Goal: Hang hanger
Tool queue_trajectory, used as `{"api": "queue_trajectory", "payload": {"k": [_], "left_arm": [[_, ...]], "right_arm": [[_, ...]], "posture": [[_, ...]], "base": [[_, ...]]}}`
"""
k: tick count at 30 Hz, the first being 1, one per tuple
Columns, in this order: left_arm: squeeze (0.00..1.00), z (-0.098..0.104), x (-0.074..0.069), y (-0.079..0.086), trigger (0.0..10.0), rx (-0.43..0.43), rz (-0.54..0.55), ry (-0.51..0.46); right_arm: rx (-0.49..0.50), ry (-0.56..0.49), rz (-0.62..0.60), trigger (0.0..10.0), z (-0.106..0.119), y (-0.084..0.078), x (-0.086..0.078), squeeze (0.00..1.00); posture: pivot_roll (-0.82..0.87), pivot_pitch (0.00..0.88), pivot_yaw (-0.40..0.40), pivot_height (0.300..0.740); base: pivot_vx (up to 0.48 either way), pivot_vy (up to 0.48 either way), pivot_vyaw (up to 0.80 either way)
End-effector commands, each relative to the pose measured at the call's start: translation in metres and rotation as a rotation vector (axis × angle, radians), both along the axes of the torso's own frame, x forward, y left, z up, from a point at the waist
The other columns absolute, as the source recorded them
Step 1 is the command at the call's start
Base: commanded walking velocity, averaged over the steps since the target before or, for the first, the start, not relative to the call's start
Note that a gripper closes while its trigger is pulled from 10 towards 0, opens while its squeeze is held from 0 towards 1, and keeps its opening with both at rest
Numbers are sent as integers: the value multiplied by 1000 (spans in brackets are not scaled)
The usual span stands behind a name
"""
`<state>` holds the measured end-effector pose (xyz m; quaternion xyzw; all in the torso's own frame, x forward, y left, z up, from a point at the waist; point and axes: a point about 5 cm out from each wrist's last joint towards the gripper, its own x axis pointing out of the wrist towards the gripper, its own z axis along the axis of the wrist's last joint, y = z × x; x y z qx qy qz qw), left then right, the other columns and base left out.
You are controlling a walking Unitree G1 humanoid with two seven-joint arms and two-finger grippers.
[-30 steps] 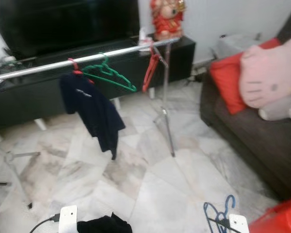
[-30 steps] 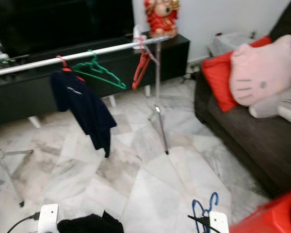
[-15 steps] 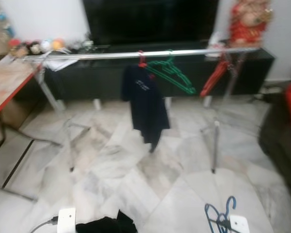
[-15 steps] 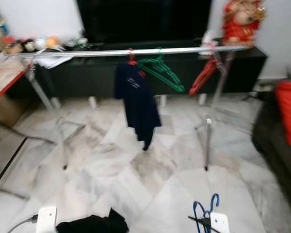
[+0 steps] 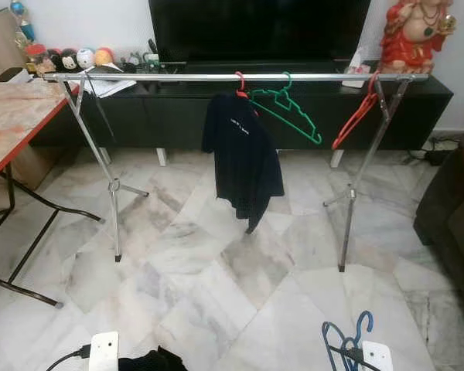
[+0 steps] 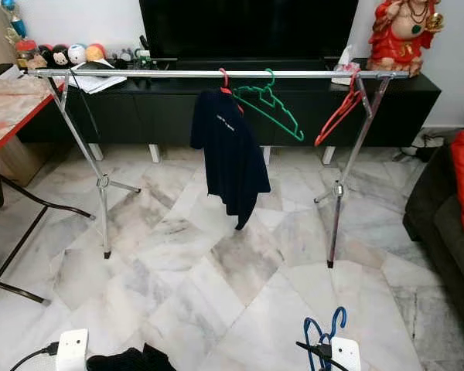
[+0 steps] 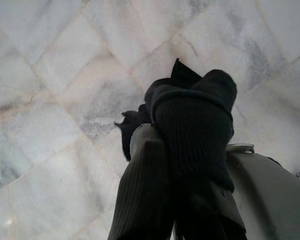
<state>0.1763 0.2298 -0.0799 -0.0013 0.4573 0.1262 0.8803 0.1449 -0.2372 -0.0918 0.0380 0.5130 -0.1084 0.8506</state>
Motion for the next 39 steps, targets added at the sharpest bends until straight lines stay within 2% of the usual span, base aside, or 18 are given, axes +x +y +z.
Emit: {"api": "queue_trajectory", "payload": {"k": [1, 9, 16, 39], "left_arm": [[0, 2, 1, 4, 10000, 11, 3, -1], [0, 3, 2, 6, 10000, 21, 7, -9], [0, 8, 11, 8, 10000, 21, 20, -54], [0, 8, 12, 8, 10000, 19, 24, -62]], "right_arm": [[3, -19, 1, 10000, 2, 1, 5, 0], [6, -18, 10, 10000, 2, 1, 5, 0], [8, -16, 19, 10000, 2, 1, 6, 0], [14, -18, 23, 10000, 2, 1, 5, 0]], "posture": [[-102, 34, 33, 740], [-102, 35, 33, 740], [-99, 35, 31, 740], [-100, 25, 31, 740]], "base": [[0, 401, 0], [0, 403, 0], [0, 403, 0], [0, 403, 0]]}}
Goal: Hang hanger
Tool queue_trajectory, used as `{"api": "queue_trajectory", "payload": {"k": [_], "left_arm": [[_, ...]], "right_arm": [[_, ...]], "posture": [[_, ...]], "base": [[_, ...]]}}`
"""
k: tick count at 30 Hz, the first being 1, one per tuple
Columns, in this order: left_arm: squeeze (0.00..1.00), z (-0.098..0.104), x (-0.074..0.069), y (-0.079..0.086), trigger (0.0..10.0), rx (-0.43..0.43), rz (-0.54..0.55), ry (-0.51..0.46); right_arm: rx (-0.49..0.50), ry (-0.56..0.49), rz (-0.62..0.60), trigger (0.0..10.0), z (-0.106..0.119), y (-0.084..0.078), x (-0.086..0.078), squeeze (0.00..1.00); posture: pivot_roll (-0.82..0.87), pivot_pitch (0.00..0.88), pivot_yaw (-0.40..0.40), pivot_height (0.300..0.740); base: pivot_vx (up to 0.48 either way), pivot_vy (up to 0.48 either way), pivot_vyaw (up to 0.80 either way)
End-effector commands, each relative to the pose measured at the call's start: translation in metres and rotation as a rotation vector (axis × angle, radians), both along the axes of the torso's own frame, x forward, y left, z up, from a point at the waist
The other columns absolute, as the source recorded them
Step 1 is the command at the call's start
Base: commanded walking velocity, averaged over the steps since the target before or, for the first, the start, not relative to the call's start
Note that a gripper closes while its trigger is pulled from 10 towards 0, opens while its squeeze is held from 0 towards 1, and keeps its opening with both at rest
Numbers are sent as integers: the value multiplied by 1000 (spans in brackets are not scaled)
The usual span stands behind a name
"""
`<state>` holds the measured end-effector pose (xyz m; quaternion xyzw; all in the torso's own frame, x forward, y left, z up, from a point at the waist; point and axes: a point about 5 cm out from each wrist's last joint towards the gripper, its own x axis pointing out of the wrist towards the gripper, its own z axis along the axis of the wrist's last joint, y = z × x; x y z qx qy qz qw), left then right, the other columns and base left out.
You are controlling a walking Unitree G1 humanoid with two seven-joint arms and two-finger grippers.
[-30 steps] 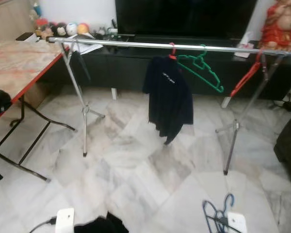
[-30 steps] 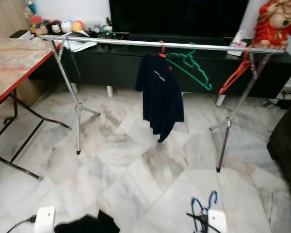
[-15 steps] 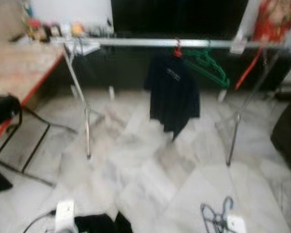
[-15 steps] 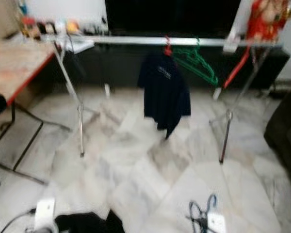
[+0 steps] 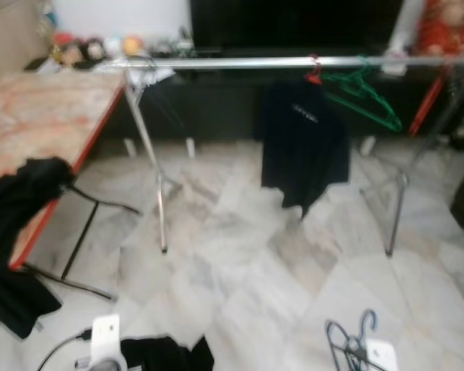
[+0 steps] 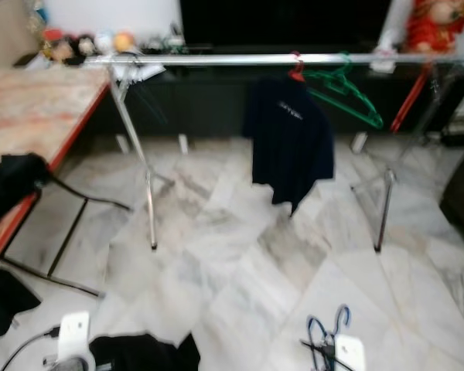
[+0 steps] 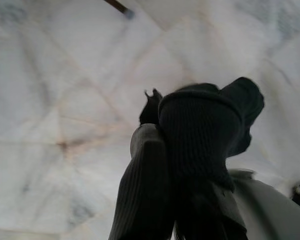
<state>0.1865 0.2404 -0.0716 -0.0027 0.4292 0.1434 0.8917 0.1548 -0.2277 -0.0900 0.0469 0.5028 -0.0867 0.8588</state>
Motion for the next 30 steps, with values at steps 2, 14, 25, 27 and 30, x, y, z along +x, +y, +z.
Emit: {"api": "queue_trajectory", "payload": {"k": [2, 14, 25, 27, 30], "left_arm": [[0, 0, 1, -3, 10000, -3, -5, 1], [0, -1, 0, -4, 10000, -5, -10, 4], [0, -1, 0, -3, 10000, -5, -6, 5], [0, -1, 0, -3, 10000, -4, -6, 5], [0, -1, 0, -3, 10000, -4, -5, 5]], "right_arm": [[-21, 9, -5, 10000, 0, -8, -4, 0], [-38, 20, 34, 10000, 0, -9, -5, 0], [-31, 15, 12, 10000, 0, -9, -5, 0], [-30, 14, 10, 10000, 0, -9, -5, 0], [-29, 10, 0, 10000, 0, -9, -5, 0]], "posture": [[-99, 23, 31, 740], [-99, 13, 28, 740], [-97, 22, 28, 740], [-97, 23, 28, 740], [-96, 25, 29, 740]], "base": [[0, 403, 0], [0, 402, 40], [0, 403, 263], [0, 403, 0], [0, 405, 0]]}}
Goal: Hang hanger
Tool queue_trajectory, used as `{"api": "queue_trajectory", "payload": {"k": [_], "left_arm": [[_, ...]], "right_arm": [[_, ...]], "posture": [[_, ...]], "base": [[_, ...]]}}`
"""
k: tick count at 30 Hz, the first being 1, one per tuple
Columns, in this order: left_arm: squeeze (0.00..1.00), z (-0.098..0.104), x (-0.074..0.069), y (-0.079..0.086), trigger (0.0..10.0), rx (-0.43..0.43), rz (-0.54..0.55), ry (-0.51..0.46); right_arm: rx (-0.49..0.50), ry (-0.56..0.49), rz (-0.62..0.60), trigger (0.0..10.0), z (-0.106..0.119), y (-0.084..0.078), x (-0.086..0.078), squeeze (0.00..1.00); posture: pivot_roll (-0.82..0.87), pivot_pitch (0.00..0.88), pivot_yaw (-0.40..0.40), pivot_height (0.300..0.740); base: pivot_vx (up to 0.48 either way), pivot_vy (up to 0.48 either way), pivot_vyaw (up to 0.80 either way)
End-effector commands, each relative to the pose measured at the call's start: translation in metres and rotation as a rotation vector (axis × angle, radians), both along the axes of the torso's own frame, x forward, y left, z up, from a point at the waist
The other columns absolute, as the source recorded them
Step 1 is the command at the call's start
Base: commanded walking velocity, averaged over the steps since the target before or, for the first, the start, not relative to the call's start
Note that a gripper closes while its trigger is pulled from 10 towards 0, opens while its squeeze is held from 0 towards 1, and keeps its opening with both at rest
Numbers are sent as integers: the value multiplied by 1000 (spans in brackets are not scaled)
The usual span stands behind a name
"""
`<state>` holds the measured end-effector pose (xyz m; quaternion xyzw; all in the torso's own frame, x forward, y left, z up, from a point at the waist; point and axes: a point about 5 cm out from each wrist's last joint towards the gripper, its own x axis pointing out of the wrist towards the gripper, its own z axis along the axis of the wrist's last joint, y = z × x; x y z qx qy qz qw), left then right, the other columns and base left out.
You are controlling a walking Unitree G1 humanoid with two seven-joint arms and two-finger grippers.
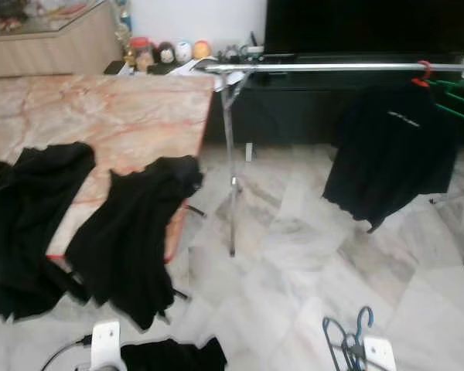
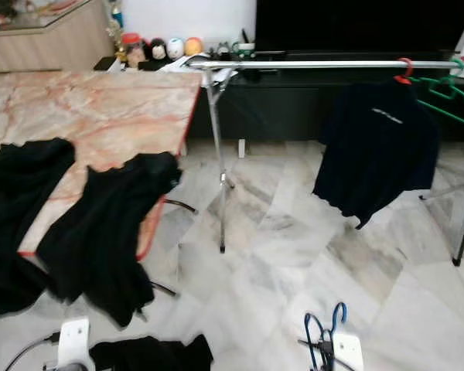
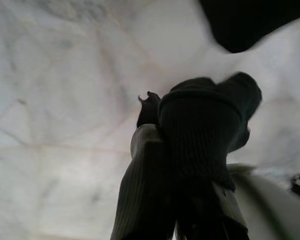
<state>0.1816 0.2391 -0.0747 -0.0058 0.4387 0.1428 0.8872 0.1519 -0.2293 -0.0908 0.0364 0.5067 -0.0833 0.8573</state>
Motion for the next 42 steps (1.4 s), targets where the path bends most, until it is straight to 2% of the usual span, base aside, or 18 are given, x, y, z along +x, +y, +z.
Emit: {"api": "queue_trajectory", "payload": {"k": [1, 42], "left_arm": [[0, 2, 6, -2, 10000, 6, -8, -15], [0, 3, 6, -2, 10000, 3, -8, -24]], "right_arm": [[-15, -2, -21, 10000, 1, -7, -2, 0], [-18, 2, -9, 10000, 1, -8, -1, 0]], "posture": [[-96, 26, 29, 740], [-92, 25, 27, 740]], "base": [[0, 401, 0], [0, 387, 0]]}}
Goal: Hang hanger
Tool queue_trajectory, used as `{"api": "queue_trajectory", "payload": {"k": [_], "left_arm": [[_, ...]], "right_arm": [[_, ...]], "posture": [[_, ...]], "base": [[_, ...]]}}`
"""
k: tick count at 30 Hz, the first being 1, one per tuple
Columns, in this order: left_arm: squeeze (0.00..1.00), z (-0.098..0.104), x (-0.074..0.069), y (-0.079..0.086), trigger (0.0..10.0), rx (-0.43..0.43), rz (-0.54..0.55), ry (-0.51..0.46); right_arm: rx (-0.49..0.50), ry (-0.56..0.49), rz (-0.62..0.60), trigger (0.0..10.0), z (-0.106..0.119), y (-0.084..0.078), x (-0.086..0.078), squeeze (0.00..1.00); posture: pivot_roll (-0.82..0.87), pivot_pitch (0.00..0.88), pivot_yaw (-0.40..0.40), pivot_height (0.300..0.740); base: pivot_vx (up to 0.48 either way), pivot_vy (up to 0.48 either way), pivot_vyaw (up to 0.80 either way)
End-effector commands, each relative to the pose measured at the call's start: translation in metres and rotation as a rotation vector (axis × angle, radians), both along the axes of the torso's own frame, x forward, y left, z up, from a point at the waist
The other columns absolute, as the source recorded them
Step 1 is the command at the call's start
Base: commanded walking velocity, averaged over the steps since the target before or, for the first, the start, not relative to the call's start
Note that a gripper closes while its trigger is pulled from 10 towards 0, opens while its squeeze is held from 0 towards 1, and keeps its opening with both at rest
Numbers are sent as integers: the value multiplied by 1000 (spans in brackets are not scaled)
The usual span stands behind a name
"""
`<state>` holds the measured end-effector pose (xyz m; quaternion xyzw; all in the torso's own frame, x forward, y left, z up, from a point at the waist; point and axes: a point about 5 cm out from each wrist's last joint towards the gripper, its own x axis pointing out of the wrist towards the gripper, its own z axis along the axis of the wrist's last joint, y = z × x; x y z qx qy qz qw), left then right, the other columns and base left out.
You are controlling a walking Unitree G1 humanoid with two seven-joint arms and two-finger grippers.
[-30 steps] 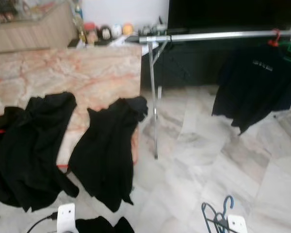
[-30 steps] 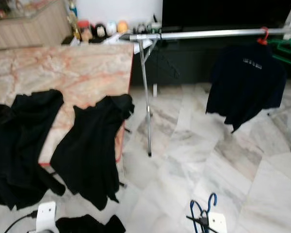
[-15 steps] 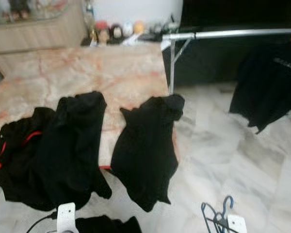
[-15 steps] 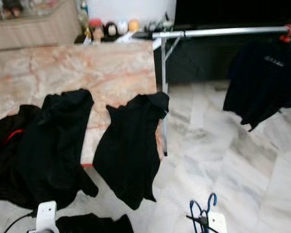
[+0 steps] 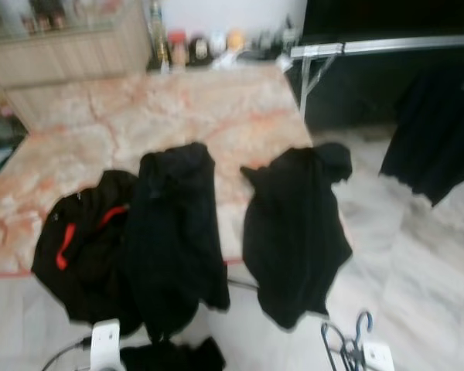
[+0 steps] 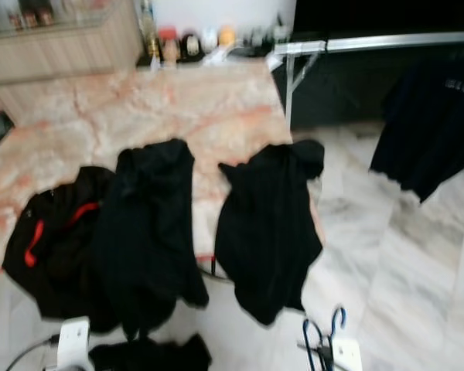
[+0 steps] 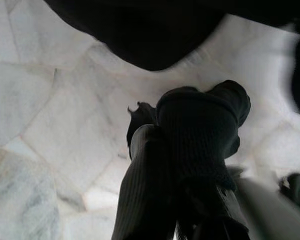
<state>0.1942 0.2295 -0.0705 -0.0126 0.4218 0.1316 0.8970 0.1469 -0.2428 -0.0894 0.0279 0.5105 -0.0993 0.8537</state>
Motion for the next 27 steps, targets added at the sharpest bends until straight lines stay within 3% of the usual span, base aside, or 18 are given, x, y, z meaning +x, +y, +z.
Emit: {"api": "queue_trajectory", "payload": {"k": [1, 11, 27], "left_arm": [[0, -1, -6, 7, 10000, 20, 8, 16], [0, 5, 0, 8, 10000, 56, -3, -94], [0, 10, 3, 9, 10000, 55, -5, -176]], "right_arm": [[11, -10, 10, 10000, 0, 6, 4, 0], [10, -7, 17, 10000, 0, 6, 3, 0], [4, -8, 19, 10000, -1, 6, 1, 0]], "posture": [[-92, 25, 27, 740], [-87, 16, 29, 740], [-101, 1, 38, 740]], "base": [[0, 326, 0], [0, 25, 0], [0, 0, 0]]}}
